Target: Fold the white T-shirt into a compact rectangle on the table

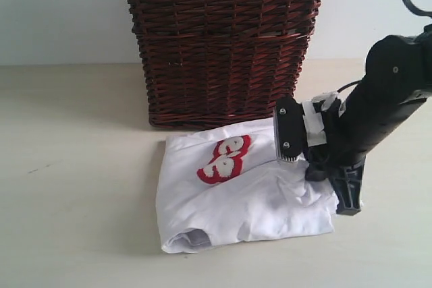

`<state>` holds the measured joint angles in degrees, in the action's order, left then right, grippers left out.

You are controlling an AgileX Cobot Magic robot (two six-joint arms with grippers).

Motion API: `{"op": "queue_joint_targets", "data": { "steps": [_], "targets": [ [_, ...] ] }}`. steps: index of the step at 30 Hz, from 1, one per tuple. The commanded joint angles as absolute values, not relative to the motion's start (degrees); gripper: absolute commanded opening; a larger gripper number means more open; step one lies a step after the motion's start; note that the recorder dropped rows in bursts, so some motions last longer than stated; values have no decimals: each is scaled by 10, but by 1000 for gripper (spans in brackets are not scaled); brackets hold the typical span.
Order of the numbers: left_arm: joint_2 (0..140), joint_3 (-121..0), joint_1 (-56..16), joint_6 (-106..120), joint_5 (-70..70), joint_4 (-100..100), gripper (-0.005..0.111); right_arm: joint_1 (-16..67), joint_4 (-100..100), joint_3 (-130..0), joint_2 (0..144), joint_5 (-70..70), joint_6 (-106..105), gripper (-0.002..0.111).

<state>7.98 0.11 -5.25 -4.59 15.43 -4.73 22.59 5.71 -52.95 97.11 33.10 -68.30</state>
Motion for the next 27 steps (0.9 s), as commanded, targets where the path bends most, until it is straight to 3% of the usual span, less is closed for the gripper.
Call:
{"op": "queue_joint_targets", "data": {
  "steps": [1,10,13,17,19,27],
  "targets": [
    [77,0,-51,-47,153,-49,0,227,-38,-529,946,269,-692,0],
    [77,0,-51,-47,153,-49,0,227,-116,-529,967,312,-689,4],
    [77,0,-51,-47,153,-49,0,227,-132,-529,968,304,-646,18],
    [77,0,-51,-47,153,-49,0,227,-163,-529,968,279,-599,49],
    [77,0,-51,-47,153,-49,0,227,-165,-529,960,271,-584,56],
    [77,0,-51,-47,153,-49,0,227,-8,-529,854,178,-626,50]
  ]
}}
